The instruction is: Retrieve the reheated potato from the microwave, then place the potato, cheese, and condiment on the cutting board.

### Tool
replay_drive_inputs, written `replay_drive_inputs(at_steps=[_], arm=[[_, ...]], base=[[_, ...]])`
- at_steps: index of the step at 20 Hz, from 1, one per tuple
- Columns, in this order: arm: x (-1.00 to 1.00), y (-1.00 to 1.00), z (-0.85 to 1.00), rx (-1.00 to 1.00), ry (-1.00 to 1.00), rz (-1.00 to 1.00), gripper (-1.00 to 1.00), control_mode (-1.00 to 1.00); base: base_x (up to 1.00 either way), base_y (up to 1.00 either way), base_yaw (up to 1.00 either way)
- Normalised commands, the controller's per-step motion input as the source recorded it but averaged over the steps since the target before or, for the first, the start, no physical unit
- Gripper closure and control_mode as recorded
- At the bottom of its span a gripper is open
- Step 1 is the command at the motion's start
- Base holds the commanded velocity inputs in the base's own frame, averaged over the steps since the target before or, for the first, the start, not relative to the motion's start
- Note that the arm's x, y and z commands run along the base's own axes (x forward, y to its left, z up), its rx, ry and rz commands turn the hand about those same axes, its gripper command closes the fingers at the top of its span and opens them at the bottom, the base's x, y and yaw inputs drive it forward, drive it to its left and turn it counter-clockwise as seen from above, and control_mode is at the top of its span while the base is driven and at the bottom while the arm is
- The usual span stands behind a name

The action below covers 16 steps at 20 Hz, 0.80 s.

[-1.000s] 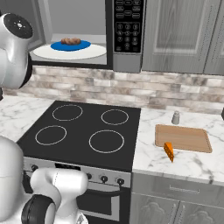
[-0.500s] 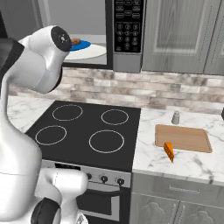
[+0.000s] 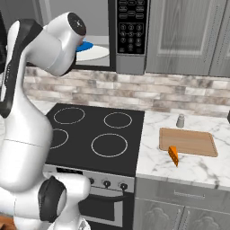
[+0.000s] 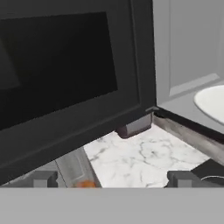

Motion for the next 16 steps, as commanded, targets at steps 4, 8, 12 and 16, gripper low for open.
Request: replay_drive_inputs(at_steps=[4,8,12,16], arm=[[0.57,0.0,0.0,-0.25,-0.24,-0.02,-1.0,-1.0],[0.59,0.02,0.0,-0.21,-0.26,-0.17,-1.0,-1.0],[0.67,0.02,0.04,-0.09,-0.11,-0.2,-1.0,-1.0],[0.65,0.05,0.0,-0.07,-0.04,-0.2,-1.0,-1.0]], base=[[0.0,0.0,0.0],[0.0,0.0,0.0],[0.0,0.0,0.0],[0.0,0.0,0.0]])
